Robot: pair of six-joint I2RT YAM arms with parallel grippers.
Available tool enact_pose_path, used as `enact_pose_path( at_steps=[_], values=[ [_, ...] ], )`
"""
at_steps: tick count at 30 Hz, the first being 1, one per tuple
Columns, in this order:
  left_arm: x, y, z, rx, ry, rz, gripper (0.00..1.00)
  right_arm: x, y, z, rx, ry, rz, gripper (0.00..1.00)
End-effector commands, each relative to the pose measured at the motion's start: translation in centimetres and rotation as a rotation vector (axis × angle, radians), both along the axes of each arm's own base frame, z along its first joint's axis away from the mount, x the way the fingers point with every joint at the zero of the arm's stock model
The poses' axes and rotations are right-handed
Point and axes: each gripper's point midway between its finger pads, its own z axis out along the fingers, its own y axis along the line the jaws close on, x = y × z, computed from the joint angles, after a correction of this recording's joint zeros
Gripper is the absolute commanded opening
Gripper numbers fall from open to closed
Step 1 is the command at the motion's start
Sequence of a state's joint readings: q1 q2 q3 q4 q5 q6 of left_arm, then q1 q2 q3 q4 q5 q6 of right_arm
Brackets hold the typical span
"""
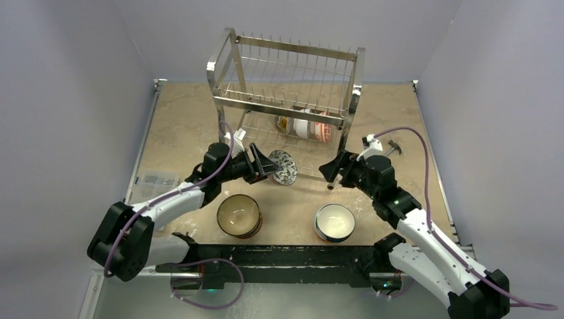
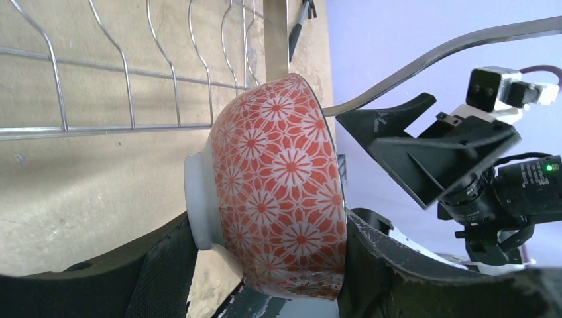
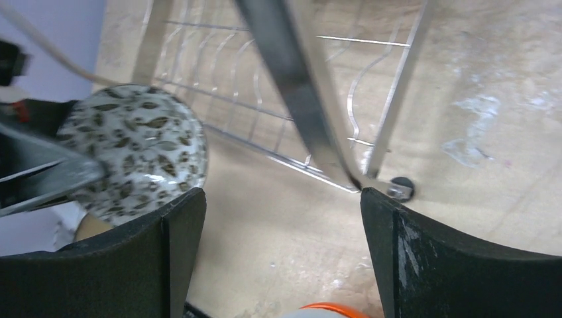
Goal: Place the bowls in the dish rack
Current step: Place the bowl in the dish rack.
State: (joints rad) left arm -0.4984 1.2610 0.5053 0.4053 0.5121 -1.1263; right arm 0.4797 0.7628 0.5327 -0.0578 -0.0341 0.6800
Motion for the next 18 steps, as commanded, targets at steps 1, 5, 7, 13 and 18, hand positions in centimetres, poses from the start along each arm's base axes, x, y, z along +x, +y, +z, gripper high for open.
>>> enact_pose_path(
  at_steps=[1,5,7,13,18],
  values=[
    [1.8,0.5,4.2,0.070,-0.189,0.011,0.00,2.2,-2.2,-1.3,-0.095,0.002,-0.134,0.87],
    [2.1,1.4,5.4,0.113,-0.242,0.048,0.00,3.4,-1.3,-1.7,-0.117,-0.024,-0.093,0.87],
    [2.1,1.6,5.7,0.114,-0.257,0.059,0.00,3.9,-0.5,-1.5,-0.115,-0.051,-0.055,0.85],
    [1.9,1.5,6.5,0.085,-0.282,0.057,0.00,3.8,0.0,-1.6,-0.131,-0.092,0.001,0.62],
    [2.0,1.7,6.7,0.078,-0.294,0.075,0.00,2.8,-0.6,-2.1,-0.134,-0.090,-0.003,0.20]
  ],
)
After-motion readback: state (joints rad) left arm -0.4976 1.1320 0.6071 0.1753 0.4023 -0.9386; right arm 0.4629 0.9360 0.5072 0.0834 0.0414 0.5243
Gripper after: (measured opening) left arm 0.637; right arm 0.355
